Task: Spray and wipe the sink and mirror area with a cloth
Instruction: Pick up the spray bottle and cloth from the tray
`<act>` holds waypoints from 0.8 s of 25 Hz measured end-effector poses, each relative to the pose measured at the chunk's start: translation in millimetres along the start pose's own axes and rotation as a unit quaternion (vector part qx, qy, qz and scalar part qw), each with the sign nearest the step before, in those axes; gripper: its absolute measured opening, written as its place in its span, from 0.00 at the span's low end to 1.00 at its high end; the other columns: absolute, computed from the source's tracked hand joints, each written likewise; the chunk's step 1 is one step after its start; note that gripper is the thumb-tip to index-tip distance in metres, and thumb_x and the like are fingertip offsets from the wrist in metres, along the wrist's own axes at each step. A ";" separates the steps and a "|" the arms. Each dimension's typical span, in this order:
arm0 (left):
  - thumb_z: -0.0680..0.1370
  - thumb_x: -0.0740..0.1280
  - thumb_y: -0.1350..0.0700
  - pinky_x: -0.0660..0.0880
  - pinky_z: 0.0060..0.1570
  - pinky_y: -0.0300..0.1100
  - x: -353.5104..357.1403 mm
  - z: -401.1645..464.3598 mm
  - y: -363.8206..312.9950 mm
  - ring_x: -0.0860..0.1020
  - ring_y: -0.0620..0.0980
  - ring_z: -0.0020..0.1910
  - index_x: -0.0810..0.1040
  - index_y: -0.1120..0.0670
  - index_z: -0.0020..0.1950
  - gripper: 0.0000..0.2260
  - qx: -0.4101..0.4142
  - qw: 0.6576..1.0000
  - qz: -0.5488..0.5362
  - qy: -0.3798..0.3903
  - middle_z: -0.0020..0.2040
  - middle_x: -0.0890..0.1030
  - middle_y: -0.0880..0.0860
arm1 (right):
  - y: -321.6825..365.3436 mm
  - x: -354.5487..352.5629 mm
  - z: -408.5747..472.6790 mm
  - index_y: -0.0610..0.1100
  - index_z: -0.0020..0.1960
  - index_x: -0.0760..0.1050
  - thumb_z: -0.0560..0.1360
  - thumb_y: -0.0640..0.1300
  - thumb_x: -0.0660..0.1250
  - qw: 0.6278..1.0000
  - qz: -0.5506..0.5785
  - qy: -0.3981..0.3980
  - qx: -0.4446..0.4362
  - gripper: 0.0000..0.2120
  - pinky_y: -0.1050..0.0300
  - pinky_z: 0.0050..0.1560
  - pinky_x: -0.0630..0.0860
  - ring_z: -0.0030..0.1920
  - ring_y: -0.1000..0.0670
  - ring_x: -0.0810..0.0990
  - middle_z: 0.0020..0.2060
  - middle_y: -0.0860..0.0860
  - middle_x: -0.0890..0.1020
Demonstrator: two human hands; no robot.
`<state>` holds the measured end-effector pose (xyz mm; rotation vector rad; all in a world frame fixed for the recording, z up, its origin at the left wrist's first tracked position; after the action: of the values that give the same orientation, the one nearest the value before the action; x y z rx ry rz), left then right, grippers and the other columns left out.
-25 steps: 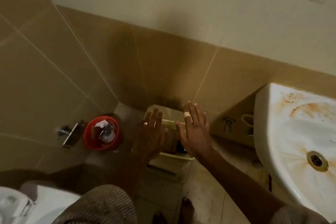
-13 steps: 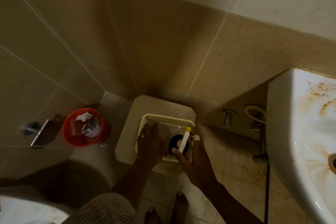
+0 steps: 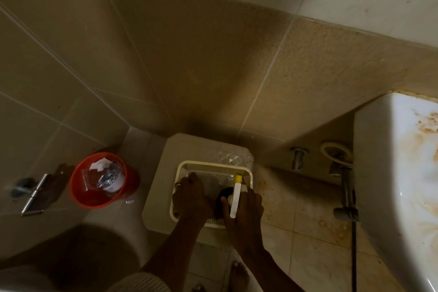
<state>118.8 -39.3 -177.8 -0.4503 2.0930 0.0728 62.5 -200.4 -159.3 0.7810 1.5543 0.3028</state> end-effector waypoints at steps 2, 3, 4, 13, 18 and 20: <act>0.75 0.67 0.43 0.70 0.62 0.49 -3.1 3.5 0.4 0.69 0.57 0.68 0.67 0.51 0.70 0.26 0.016 0.999 0.031 -0.011 0.67 0.73 0.54 | 1.5 -3.3 5.0 0.44 0.67 0.72 0.78 0.59 0.61 1.000 0.010 -0.007 -0.008 0.25 0.41 0.51 0.79 0.55 0.43 0.77 0.56 0.42 0.81; 0.74 0.67 0.42 0.70 0.62 0.49 -6.8 4.4 1.5 0.68 0.57 0.68 0.68 0.50 0.69 0.26 0.025 0.999 0.042 -0.023 0.67 0.72 0.54 | 0.1 -3.4 9.4 0.42 0.66 0.74 0.78 0.60 0.60 1.000 0.022 0.001 -0.006 0.26 0.39 0.53 0.79 0.55 0.43 0.77 0.57 0.42 0.81; 0.72 0.69 0.41 0.70 0.62 0.50 -11.0 3.7 3.7 0.67 0.58 0.68 0.70 0.50 0.67 0.27 0.034 0.997 0.049 -0.039 0.68 0.71 0.55 | -0.6 -3.1 13.5 0.42 0.67 0.75 0.78 0.60 0.59 0.999 0.042 0.007 -0.008 0.27 0.36 0.55 0.78 0.57 0.42 0.77 0.58 0.42 0.80; 0.59 0.75 0.43 0.76 0.40 0.38 -61.5 -67.5 8.7 0.81 0.44 0.40 0.79 0.51 0.43 0.18 0.051 0.913 -0.403 0.046 0.39 0.81 0.45 | 33.4 -87.0 -18.9 0.61 0.76 0.61 0.80 0.56 0.64 0.973 0.228 -0.028 -0.031 0.26 0.41 0.68 0.79 0.71 0.41 0.77 0.73 0.44 0.75; 0.53 0.80 0.64 0.79 0.32 0.33 -107.0 -152.5 -25.2 0.78 0.54 0.44 0.74 0.71 0.61 0.38 0.043 0.719 -0.672 0.175 0.49 0.80 0.62 | 53.2 -220.6 -89.4 0.52 0.53 0.85 0.73 0.43 0.76 0.922 0.354 -0.155 0.014 0.10 0.68 0.48 0.78 0.45 0.54 0.86 0.45 0.58 0.89; 0.65 0.75 0.63 0.81 0.32 0.37 -124.0 -181.7 -49.3 0.83 0.58 0.43 0.79 0.68 0.58 0.22 0.024 0.598 -0.781 0.176 0.50 0.84 0.63 | 61.2 -284.3 -114.8 0.40 0.53 0.84 0.69 0.39 0.71 0.905 0.397 -0.153 0.021 0.14 0.71 0.48 0.77 0.45 0.58 0.87 0.44 0.54 0.90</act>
<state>47.1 -90.9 29.6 -2.2064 1.2947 -1.1688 -40.3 -306.4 116.3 1.4098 0.8850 0.7027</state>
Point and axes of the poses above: each hand's wrist, its own z-axis towards the middle knuckle, its own x-axis out of the palm, y = z × x, the point moved 9 cm from there along z, towards the middle knuckle
